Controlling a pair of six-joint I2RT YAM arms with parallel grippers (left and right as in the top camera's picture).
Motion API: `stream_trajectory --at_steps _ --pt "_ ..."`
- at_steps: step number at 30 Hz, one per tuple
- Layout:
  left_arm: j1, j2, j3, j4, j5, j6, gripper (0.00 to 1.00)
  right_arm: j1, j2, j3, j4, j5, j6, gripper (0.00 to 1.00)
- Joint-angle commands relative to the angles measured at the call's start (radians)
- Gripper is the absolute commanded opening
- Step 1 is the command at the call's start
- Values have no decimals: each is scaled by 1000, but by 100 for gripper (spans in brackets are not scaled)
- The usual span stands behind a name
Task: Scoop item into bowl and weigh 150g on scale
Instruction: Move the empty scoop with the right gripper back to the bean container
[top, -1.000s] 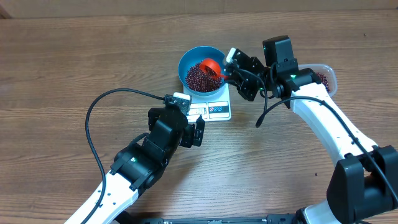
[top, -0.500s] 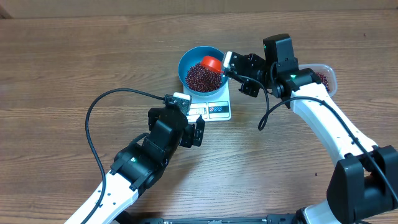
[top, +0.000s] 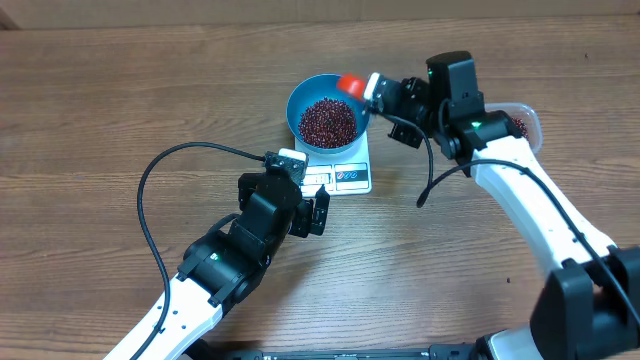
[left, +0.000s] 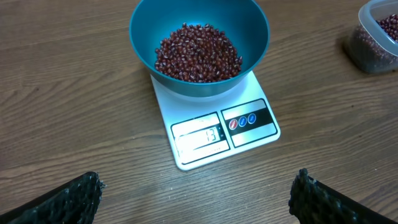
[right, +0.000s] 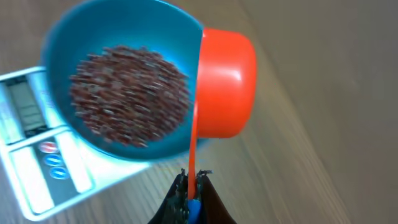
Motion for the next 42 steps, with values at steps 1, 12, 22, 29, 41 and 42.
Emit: stream_trajectory --at_steps 1,12,22,29,41,42 --pt "5 1 23 4 -14 -16 100 -2 -97 27 -2 230 139 4" --pt "5 1 23 3 -14 -16 99 -5 -154 26 -151 716 254 4" --pt "5 1 23 3 -14 -16 100 -120 -154 26 -338 743 543 4" --pt "5 1 23 4 -14 -16 99 -220 -153 -3 -413 578 562 4" --pt "5 1 23 4 -14 -16 99 -315 -143 -113 -393 542 580 4" --pt "5 1 23 4 -14 -16 99 -320 -140 -117 -392 542 580 4"
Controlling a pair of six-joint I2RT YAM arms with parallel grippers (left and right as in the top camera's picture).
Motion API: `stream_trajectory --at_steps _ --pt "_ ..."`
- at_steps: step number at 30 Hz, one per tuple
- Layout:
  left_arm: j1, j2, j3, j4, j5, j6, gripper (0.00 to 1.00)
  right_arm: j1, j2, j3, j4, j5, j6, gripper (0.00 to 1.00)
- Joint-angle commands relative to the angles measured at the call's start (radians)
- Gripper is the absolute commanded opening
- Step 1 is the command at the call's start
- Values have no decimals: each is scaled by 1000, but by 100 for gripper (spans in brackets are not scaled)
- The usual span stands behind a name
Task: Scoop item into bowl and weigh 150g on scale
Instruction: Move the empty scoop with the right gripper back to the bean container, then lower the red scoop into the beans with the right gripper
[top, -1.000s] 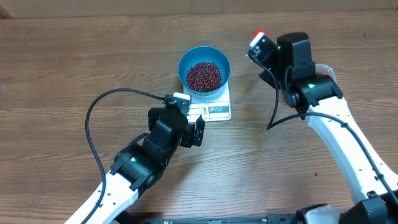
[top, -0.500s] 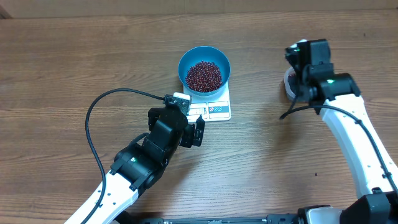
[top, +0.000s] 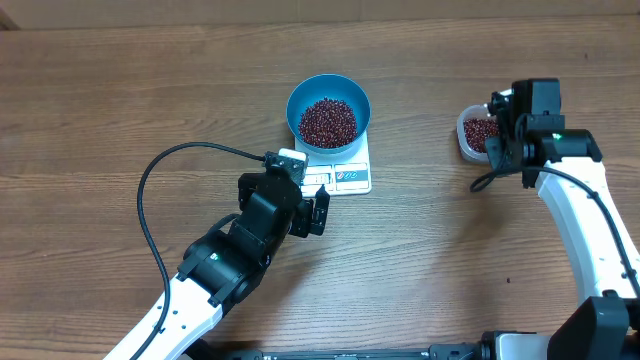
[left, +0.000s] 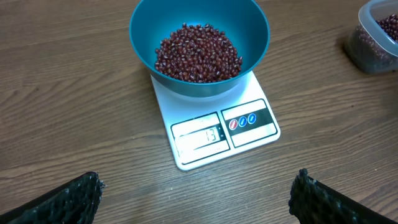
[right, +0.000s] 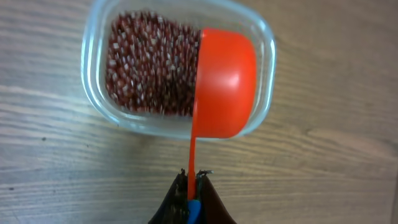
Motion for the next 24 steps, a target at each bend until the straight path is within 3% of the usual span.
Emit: stream_trajectory --at_steps 1,24 --pt "5 1 23 4 -13 -17 100 -21 3 -19 12 -17 16 4" --pt "5 1 23 3 -13 -17 100 -32 85 -83 144 -16 14 4"
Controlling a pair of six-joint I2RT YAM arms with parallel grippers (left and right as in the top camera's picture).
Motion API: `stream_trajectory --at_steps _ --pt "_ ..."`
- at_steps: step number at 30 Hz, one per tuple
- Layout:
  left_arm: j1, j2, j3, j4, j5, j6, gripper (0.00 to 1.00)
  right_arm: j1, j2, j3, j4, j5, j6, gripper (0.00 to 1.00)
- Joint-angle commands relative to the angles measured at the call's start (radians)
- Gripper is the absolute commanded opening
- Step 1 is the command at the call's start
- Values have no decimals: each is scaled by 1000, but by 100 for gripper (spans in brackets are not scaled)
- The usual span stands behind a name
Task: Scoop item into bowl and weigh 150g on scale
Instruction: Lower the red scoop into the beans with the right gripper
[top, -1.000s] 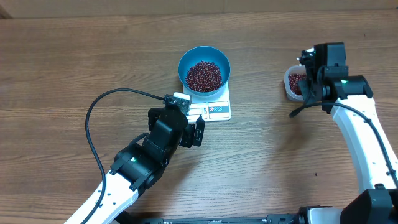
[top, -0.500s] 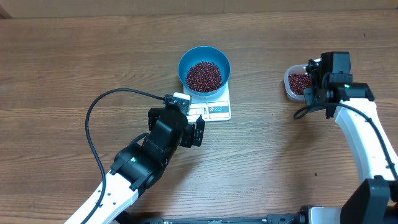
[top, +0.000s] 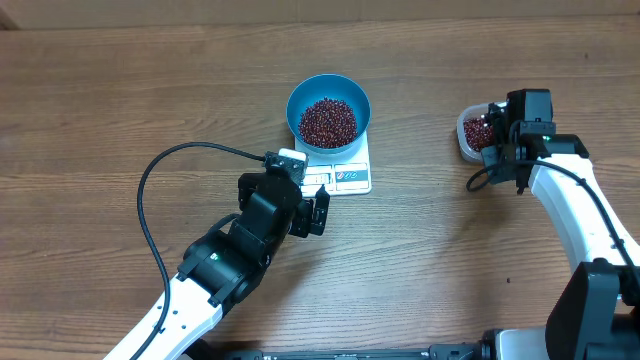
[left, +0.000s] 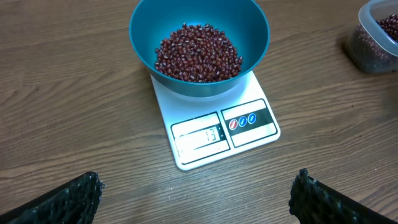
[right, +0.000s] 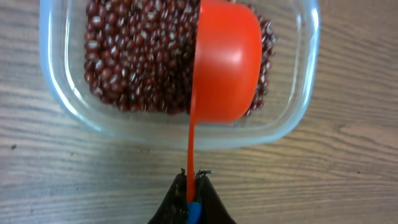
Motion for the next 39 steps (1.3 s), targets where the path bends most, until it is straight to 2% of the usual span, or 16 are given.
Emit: stream_trajectory --at_steps 1,7,19,39 --pt "5 1 23 3 -13 -16 100 -5 3 -6 40 -1 3 4" --pt "5 1 23 3 -13 -16 100 -18 24 -6 107 -1 2 4" --pt "5 1 23 4 -13 -16 100 -49 133 -6 96 -2 4 4" --pt "5 1 23 3 -13 -16 100 -49 135 -6 142 -28 3 4"
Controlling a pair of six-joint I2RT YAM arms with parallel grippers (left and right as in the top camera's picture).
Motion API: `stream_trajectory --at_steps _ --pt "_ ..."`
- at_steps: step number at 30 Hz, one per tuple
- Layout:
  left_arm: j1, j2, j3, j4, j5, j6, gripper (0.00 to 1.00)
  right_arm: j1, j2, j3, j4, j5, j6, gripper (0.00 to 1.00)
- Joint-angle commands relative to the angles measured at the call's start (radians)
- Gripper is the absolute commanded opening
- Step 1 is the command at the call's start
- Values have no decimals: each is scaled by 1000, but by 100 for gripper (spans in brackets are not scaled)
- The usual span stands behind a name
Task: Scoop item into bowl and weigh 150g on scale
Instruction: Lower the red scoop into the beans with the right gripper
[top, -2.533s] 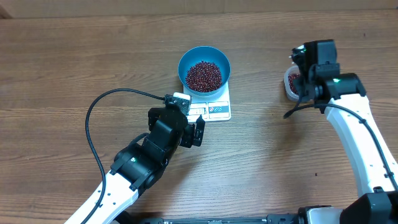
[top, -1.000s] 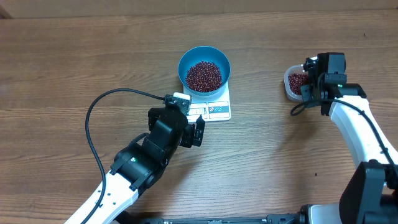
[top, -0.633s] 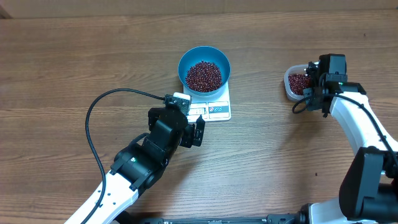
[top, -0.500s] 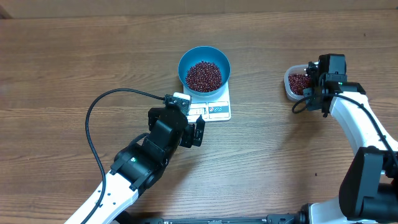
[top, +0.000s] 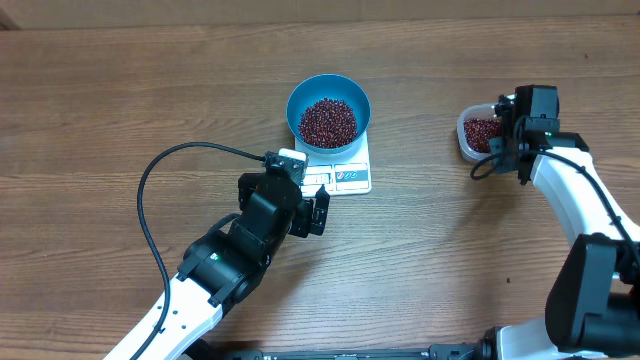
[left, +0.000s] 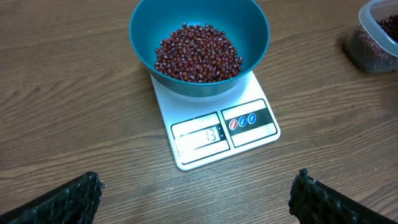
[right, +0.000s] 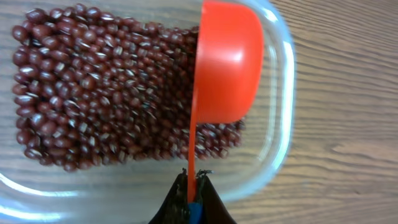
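Observation:
A blue bowl (top: 328, 108) of red beans (left: 198, 52) sits on the white scale (left: 214, 127), whose display reads 13. At the right stands a clear tub (top: 478, 134) holding more red beans (right: 99, 93). My right gripper (right: 191, 183) is shut on the handle of the orange scoop (right: 227, 62), whose cup is turned on its side low over the tub's right part, against the beans. My left gripper (left: 196, 193) is open on the near side of the scale, nothing between its fingers (left: 317, 199).
The left arm's black cable (top: 165, 175) loops over the wooden table (top: 120, 90) to the left of the scale. The tub's right rim (right: 287, 81) lies close beside the scoop.
The right gripper has shifted over the tub: the scoop now sits nearer the right rim and lower among the beans. Left arm, bowl and scale reading are unchanged.
The right gripper first held the scoop at the bowl's right rim over the scale. It then held it above the tub at the right, then closer to the beans, and now against them. The left gripper stayed open near the scale.

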Motion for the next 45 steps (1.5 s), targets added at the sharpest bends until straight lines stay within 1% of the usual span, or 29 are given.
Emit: stream_trajectory --at_steps 1,6,12,33,45 --pt "5 1 23 3 -14 -16 99 -2 40 -7 -5 -36 3 4" --pt "5 1 23 4 -14 -16 99 -2 40 -7 -5 -37 3 4" --pt "5 1 23 4 -14 -16 100 -2 40 -7 -6 -101 4 4" --pt "5 1 23 3 -13 -16 100 -2 40 -7 -76 -123 3 4" --pt "5 1 23 3 -14 -16 99 -2 40 -7 -106 -167 0 4"
